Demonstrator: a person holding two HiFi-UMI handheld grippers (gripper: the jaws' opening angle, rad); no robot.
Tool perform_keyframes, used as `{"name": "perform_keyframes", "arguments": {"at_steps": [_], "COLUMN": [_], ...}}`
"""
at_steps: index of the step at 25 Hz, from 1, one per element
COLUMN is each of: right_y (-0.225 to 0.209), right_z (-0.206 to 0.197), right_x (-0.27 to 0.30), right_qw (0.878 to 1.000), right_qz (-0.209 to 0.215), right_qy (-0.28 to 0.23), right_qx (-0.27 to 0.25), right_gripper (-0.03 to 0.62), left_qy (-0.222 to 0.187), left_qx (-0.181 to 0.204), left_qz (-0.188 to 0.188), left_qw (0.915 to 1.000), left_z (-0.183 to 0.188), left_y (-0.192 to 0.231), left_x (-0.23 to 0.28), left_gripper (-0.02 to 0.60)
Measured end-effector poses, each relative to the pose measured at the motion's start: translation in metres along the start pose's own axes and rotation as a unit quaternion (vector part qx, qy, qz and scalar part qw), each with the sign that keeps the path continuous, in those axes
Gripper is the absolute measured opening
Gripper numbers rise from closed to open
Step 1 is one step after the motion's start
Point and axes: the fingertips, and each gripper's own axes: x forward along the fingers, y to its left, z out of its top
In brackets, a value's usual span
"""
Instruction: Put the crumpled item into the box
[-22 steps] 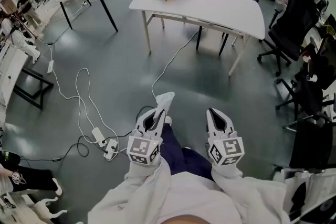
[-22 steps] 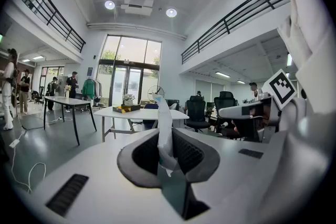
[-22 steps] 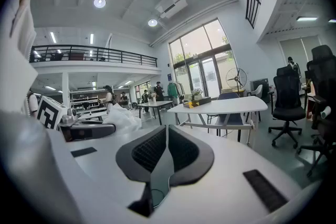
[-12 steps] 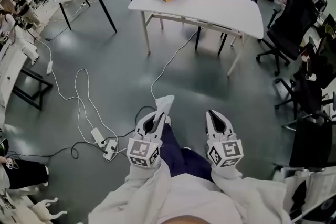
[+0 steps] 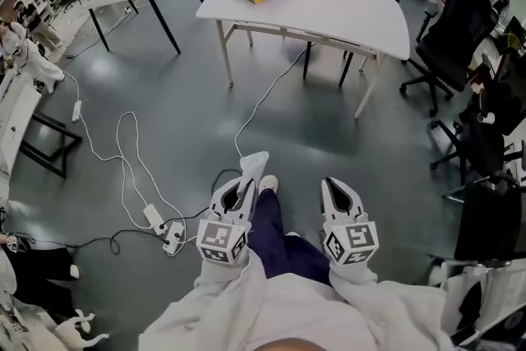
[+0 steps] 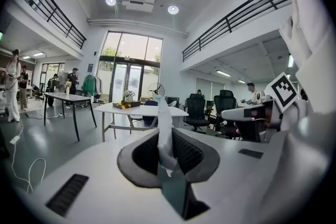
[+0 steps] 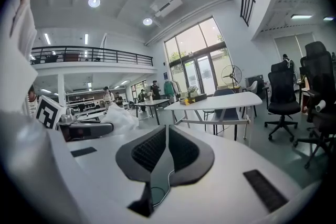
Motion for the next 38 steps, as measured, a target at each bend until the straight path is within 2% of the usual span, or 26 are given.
{"name": "perform_keyframes", "arguments": {"at_steps": [8,17,26,38], "right_y": [-0.016,-0.039,-0.06,-0.065], "right_z": [0.012,0.053,0.099,0.121], "right_x": [0.037,0.1,0.173,0.265], "right_qw": [1.0,0.999,0.998,0.998], "right_qz": [-0.004,-0.004,0.01,0.029], "right_qy": [0.0,-0.015,-0.03,-0.016], "right_qx": [-0.004,-0.048,-0.05,-0.044], "right_gripper": [0.041,0.041,0.041,0.041], "left_qy": [-0.008,-0.036,-0.05,-0.054], "left_qx": [0.002,0.01,0.024,0.031], "left_qz": [0.007,0.001,-0.026,-0.054], "left_qw": [0.9999,0.9993,0.9981,0.9966], "left_z": [0.014,0.051,0.089,0.113], "left_y": [0.025,0.063,0.102,0.164], "left_x": [0.032,0.088,0.149,0.214], "left_gripper": [0.052,0.052,0.052,0.054]}}
